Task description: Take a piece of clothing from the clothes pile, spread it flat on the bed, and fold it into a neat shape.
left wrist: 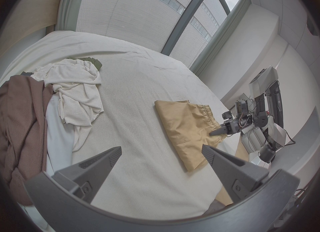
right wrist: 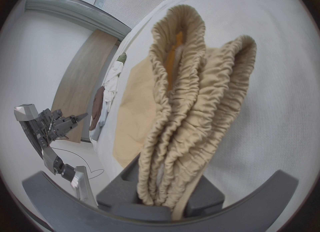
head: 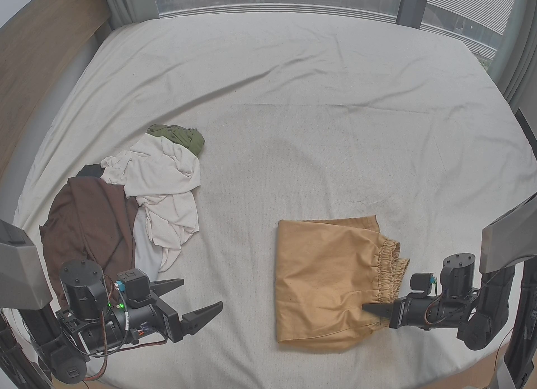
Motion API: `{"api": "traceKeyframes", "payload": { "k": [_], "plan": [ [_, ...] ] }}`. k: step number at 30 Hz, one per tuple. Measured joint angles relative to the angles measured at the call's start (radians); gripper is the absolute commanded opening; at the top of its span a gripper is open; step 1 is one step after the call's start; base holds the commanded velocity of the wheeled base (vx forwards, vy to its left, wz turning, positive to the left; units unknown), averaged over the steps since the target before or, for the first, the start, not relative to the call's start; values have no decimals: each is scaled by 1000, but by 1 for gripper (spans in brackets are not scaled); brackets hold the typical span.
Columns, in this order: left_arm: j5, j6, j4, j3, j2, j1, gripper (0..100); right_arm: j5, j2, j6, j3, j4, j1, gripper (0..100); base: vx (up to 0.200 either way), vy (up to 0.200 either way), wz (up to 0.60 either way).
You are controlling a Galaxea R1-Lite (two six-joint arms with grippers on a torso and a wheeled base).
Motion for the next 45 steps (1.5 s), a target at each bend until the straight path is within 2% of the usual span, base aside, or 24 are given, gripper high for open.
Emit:
{"api": "traceKeyframes", "payload": {
  "k": [7,13,18,22,36,45],
  "plan": [
    [0,0,0,0,-2,0,100,-4,-129,103,-66,0,77,0,0,0,0],
    [1,-5,0,0,-3,1,100,-5,-210,118,-145,1,143,0,0,0,0],
    [1,-7,0,0,-5,1,100,-5,-253,137,-188,2,164,0,0,0,0],
    [1,-7,0,0,-6,0,100,-5,-272,142,-221,22,170,0,0,0,0],
    [0,-13,0,0,-9,-13,100,-6,-318,144,-486,315,164,0,0,0,0],
    [0,-13,0,0,-9,-14,100,-6,-338,145,-619,412,157,0,0,0,0]
  ]
}}
